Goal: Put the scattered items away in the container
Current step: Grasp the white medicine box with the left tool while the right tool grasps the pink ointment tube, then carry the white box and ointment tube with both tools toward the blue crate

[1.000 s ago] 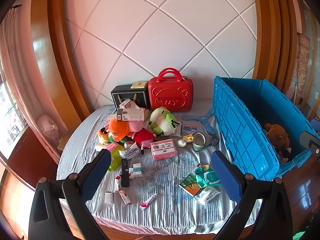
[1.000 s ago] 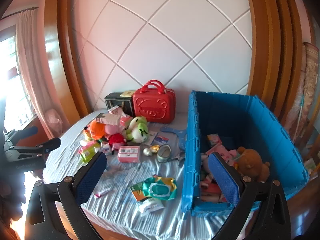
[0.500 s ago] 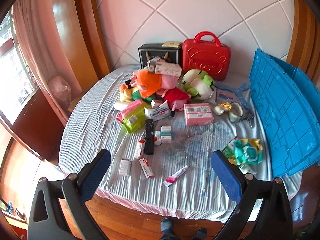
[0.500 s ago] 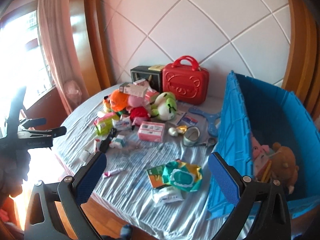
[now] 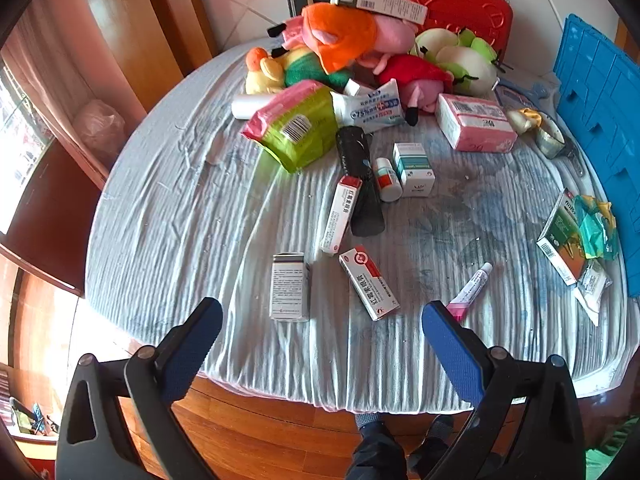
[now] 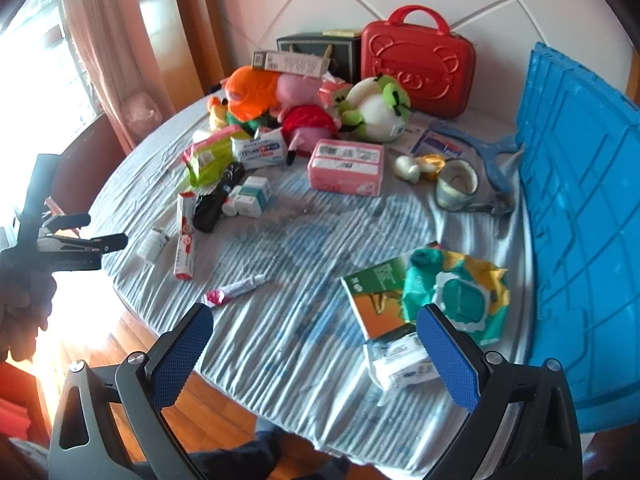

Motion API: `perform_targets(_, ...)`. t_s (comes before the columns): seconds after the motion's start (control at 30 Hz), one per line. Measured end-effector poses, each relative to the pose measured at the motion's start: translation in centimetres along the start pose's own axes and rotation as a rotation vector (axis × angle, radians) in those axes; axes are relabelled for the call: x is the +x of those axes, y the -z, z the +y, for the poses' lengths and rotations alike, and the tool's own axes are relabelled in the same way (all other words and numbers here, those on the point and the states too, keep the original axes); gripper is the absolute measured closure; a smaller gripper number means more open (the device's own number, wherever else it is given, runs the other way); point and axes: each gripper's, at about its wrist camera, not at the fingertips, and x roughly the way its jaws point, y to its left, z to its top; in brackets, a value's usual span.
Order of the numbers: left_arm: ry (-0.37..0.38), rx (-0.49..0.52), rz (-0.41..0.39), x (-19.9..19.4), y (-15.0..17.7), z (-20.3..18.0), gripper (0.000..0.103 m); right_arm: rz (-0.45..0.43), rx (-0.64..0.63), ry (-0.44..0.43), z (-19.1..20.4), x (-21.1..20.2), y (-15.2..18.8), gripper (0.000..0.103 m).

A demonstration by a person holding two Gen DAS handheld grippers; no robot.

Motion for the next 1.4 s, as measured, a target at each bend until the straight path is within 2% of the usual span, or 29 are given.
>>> perform_targets(0.1,-0.046,0.013,0.007,2.8,-0.3,-0.2,0.001,0.03,-0.013,-0.014,1.7,3.8,0.2,0.0)
perform_targets(0.23,-0.101,-0.073,0.059,6.3,-0.1,2.2,0.009,0.073,-0.044,-0.032,4.4,8.7,0.2,0.0)
perform_targets(0.5,-0.054,-0.087,0.097,10.1,0.9,4.3,0.011,0.136,-0.087,-0.047,8.4,15.3,0.2,0.0)
perform_targets(0.53,-0.045,-0.093,0.096,10.3,0.9,4.5,0.013,0.142,-0.083,-0.047,8.6,15.7,0.1,0.0)
perform_targets(0.6,-0.027,-0.095,0.098,10.9,1.1,4.6,0.026,0.148,-0.085,-0.037,9.0,16.5,0.2,0.0)
perform_targets(0.67,0.014,-0.109,0.088,11.2,1.2,4.9,0.043,0.156,-0.088,-0.028,9.3,17.3,0.4,0.0)
perform_targets(0.7,0.03,-0.11,0.079,11.1,1.3,5.0,0.047,0.16,-0.089,-0.022,9.4,17.6,0.5,0.0)
perform_targets(0.77,0.051,-0.099,0.068,11.0,1.3,4.8,0.068,0.159,-0.094,-0.012,9.6,18.2,0.8,0.0)
perform_targets(0.83,0.072,-0.093,0.063,10.7,1.4,4.7,0.073,0.154,-0.089,-0.002,9.7,18.7,0.9,0.001)
perform_targets(0.87,0.079,-0.092,0.056,10.5,1.4,4.6,0.073,0.156,-0.086,0.002,9.7,18.9,1.0,0.006)
perform_targets(0.9,0.088,-0.093,0.049,10.2,1.5,4.6,0.073,0.16,-0.087,0.005,9.8,19.2,1.1,0.017)
perform_targets(0.93,0.097,-0.098,0.042,9.9,1.5,4.7,0.073,0.156,-0.093,0.008,10.0,19.4,1.1,0.018)
perform_targets(1.0,0.102,-0.102,0.032,9.5,1.5,4.8,0.073,0.134,-0.109,0.004,10.6,19.3,1.1,0.034)
perform_targets(1.03,0.102,-0.104,0.029,9.4,1.5,4.9,0.073,0.13,-0.115,0.003,10.9,19.2,1.1,0.036)
perform_targets(1.07,0.105,-0.11,0.026,9.3,1.5,5.1,0.073,0.13,-0.119,0.004,11.1,19.3,1.0,0.043)
perform_targets(1.1,0.107,-0.114,0.023,9.1,1.5,5.2,0.073,0.129,-0.12,0.005,11.2,19.3,0.8,0.055)
perform_targets(1.13,0.11,-0.117,0.02,9.0,1.4,5.3,0.073,0.125,-0.118,0.001,11.2,19.3,0.7,0.062)
perform_targets(1.17,0.112,-0.118,0.017,8.9,1.5,5.4,0.073,0.123,-0.115,-0.002,11.1,19.3,0.5,0.079)
perform_targets(1.23,0.114,-0.12,0.011,8.7,1.4,5.5,0.073,0.123,-0.119,-0.007,10.9,19.3,0.2,0.085)
perform_targets(1.4,0.123,-0.146,-0.002,8.5,1.2,6.1,0.073,0.118,-0.126,-0.003,10.4,18.7,0.0,0.086)
